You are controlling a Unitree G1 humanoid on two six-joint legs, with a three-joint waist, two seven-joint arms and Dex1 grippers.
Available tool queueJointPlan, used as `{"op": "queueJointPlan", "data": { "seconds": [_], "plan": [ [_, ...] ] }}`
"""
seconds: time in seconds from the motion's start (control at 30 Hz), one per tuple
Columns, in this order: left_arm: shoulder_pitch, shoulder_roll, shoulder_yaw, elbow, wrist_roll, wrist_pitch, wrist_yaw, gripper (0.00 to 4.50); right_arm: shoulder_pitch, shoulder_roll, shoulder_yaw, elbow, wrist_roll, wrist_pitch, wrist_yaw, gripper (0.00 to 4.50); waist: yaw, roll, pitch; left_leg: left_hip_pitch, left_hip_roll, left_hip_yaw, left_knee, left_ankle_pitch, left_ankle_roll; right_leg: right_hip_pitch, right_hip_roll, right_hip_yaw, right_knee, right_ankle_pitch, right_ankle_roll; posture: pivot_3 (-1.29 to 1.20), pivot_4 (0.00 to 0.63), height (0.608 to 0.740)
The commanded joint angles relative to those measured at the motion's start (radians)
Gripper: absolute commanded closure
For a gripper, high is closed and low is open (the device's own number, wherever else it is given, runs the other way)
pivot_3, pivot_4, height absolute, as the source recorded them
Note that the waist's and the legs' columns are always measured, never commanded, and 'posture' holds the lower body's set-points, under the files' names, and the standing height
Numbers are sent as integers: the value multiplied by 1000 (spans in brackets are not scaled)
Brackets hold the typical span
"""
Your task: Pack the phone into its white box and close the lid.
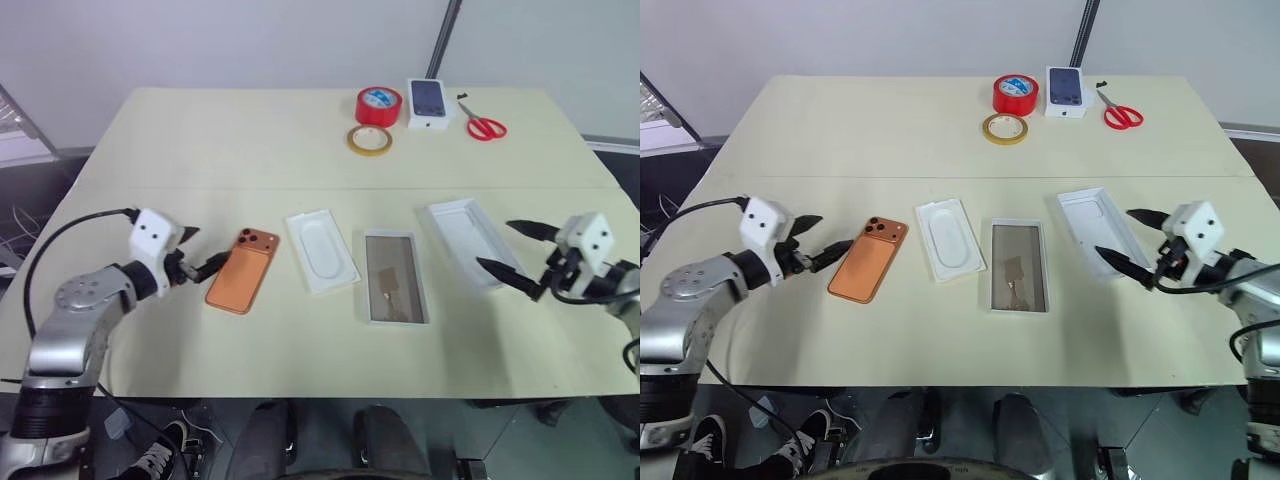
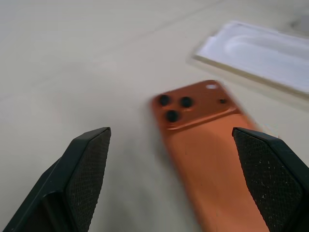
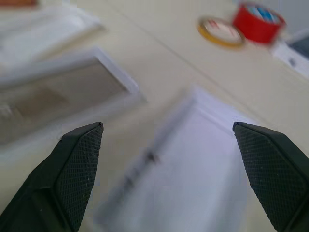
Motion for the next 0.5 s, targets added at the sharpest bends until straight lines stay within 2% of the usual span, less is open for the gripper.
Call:
{"op": "queueJointPlan", "data": {
  "seconds": [0.03,0.2,0.33,0.5],
  "plan": [
    [-48,-85,-33,-77,-122,208,71,278,-33,35,85,-124,10,11,7,17,3,0,0,0,0,0,1,0,0,0,0,0,0,0,0,0,150,728],
    [-90,-186,-24,-115,-212,378,161,278,-66,65,133,-118,-10,10,-10,17,3,-2,1,0,-1,-1,2,0,1,1,1,-1,1,0,0,0,150,728],
    [-132,-282,23,-89,-256,541,298,278,-71,72,134,-79,-30,-19,-5,17,6,-2,1,0,-1,-1,4,0,1,2,1,-1,2,0,0,0,150,728],
    [-153,-386,54,-34,-277,599,385,278,-71,79,132,-52,-41,-46,1,17,3,-2,1,1,-1,-1,4,0,0,3,3,-1,2,0,1,0,150,728]
  ]
}}
